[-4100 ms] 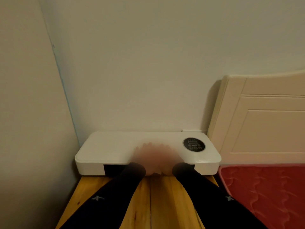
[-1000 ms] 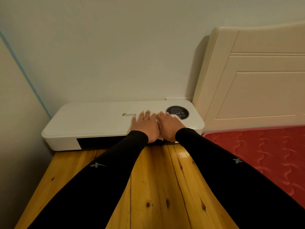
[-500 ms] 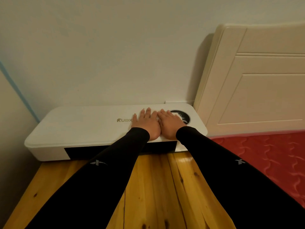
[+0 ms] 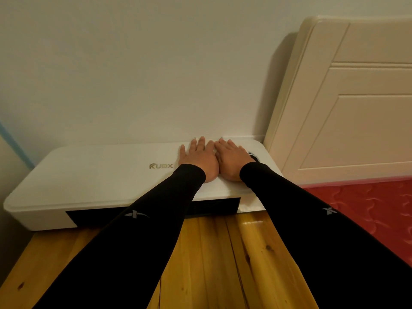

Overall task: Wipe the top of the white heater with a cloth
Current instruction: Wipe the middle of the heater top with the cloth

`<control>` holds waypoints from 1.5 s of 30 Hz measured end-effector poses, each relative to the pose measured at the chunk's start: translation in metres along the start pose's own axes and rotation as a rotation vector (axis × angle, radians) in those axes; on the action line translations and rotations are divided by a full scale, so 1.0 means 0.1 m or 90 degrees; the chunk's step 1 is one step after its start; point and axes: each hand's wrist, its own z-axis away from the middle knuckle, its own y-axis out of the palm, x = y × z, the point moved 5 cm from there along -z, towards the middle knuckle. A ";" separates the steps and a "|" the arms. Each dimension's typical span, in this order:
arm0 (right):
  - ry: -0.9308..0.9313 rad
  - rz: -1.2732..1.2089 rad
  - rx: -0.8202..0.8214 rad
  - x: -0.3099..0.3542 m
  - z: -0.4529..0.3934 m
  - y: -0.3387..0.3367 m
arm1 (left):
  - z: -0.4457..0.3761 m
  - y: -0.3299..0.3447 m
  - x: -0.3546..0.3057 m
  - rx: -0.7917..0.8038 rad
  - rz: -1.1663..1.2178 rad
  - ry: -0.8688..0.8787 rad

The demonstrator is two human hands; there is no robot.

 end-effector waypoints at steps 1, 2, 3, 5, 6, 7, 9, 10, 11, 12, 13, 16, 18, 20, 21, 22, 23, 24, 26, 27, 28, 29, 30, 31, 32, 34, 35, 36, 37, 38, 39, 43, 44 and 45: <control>0.002 0.000 0.001 -0.01 -0.01 0.00 | -0.01 0.00 0.00 0.000 0.000 0.000; 0.004 -0.002 0.003 -0.02 -0.02 0.00 | -0.02 0.00 0.00 -0.002 -0.001 0.001; 0.006 -0.003 0.004 -0.03 -0.03 0.00 | -0.03 0.00 -0.01 -0.004 -0.002 0.001; 0.007 -0.005 0.004 -0.03 -0.05 0.00 | -0.05 0.00 -0.01 -0.008 -0.003 0.001; 0.008 -0.005 0.003 -0.03 -0.05 -0.01 | -0.05 0.00 -0.02 -0.008 -0.003 0.001; 0.008 -0.004 0.004 -0.03 -0.05 -0.01 | -0.05 0.00 -0.02 -0.006 -0.001 0.001; 0.012 -0.002 0.009 -0.03 -0.05 -0.01 | -0.04 0.00 -0.03 -0.004 0.004 0.002; 0.014 0.000 0.012 -0.02 -0.05 -0.01 | -0.04 0.00 -0.03 -0.003 0.006 0.003; 0.016 0.003 0.014 -0.02 -0.03 -0.02 | -0.03 -0.01 -0.03 -0.001 0.008 0.004; 0.017 0.006 0.019 -0.01 -0.03 -0.02 | -0.02 -0.01 -0.03 0.002 0.009 0.004; 0.020 0.009 0.026 0.01 -0.02 -0.03 | -0.01 -0.01 -0.03 0.007 0.009 0.003; 0.029 0.022 0.036 0.04 0.04 -0.06 | 0.03 -0.04 -0.04 0.020 0.000 0.000; 0.030 0.026 0.043 0.05 0.08 -0.07 | 0.08 -0.05 -0.05 0.022 -0.010 0.000; 0.027 0.028 0.045 0.07 0.13 -0.05 | 0.13 -0.04 -0.06 0.025 -0.015 0.002; 0.027 0.030 0.046 0.07 0.16 -0.05 | 0.16 -0.04 -0.07 0.026 -0.017 0.001; 0.027 0.033 0.048 0.07 0.20 -0.04 | 0.20 -0.03 -0.08 0.029 -0.018 -0.001; 0.027 0.039 0.051 0.08 0.23 -0.04 | 0.23 -0.03 -0.09 0.034 -0.020 -0.004; 0.026 0.044 0.055 0.08 0.26 -0.04 | 0.28 -0.03 -0.10 0.038 -0.022 -0.005; 0.025 0.046 0.067 0.10 0.35 -0.03 | 0.37 -0.02 -0.13 0.044 -0.026 -0.005; 0.026 0.046 0.070 0.10 0.40 -0.02 | 0.41 -0.02 -0.14 0.044 -0.026 -0.004; 0.026 0.048 0.072 0.11 0.45 -0.02 | 0.46 -0.01 -0.16 0.043 -0.027 -0.003; 0.025 0.053 0.072 0.11 0.51 -0.02 | 0.51 -0.01 -0.17 0.040 -0.028 -0.002; 0.024 0.057 0.072 0.12 0.56 -0.02 | 0.56 -0.01 -0.19 0.037 -0.028 -0.001; 0.025 0.059 0.072 0.13 0.62 -0.02 | 0.60 -0.01 -0.21 0.034 -0.030 0.001; 0.026 0.060 0.072 0.13 0.68 -0.02 | 0.65 0.00 -0.23 0.032 -0.034 0.003; 0.030 0.064 0.070 0.14 0.79 -0.04 | 0.75 0.00 -0.28 0.023 -0.045 0.012; 0.033 0.062 0.071 0.15 0.85 -0.05 | 0.80 0.00 -0.30 0.015 -0.047 0.019; 0.034 0.063 0.073 0.16 0.90 -0.06 | 0.84 0.00 -0.33 0.007 -0.047 0.028; 0.034 0.067 0.076 0.16 0.95 -0.07 | 0.89 0.01 -0.35 -0.002 -0.045 0.038; 0.036 0.072 0.079 0.16 0.99 -0.08 | 0.93 0.01 -0.37 -0.011 -0.045 0.050; 0.040 0.074 0.082 0.16 1.04 -0.08 | 0.97 0.02 -0.39 -0.017 -0.045 0.063; 0.069 0.079 0.073 0.14 1.19 -0.15 | 1.09 0.04 -0.43 -0.036 -0.035 0.103; 0.075 0.082 0.062 0.15 1.21 -0.17 | 1.11 0.04 -0.43 -0.040 -0.033 0.108; 0.084 0.082 0.053 0.16 1.23 -0.17 | 1.13 0.05 -0.43 -0.042 -0.027 0.109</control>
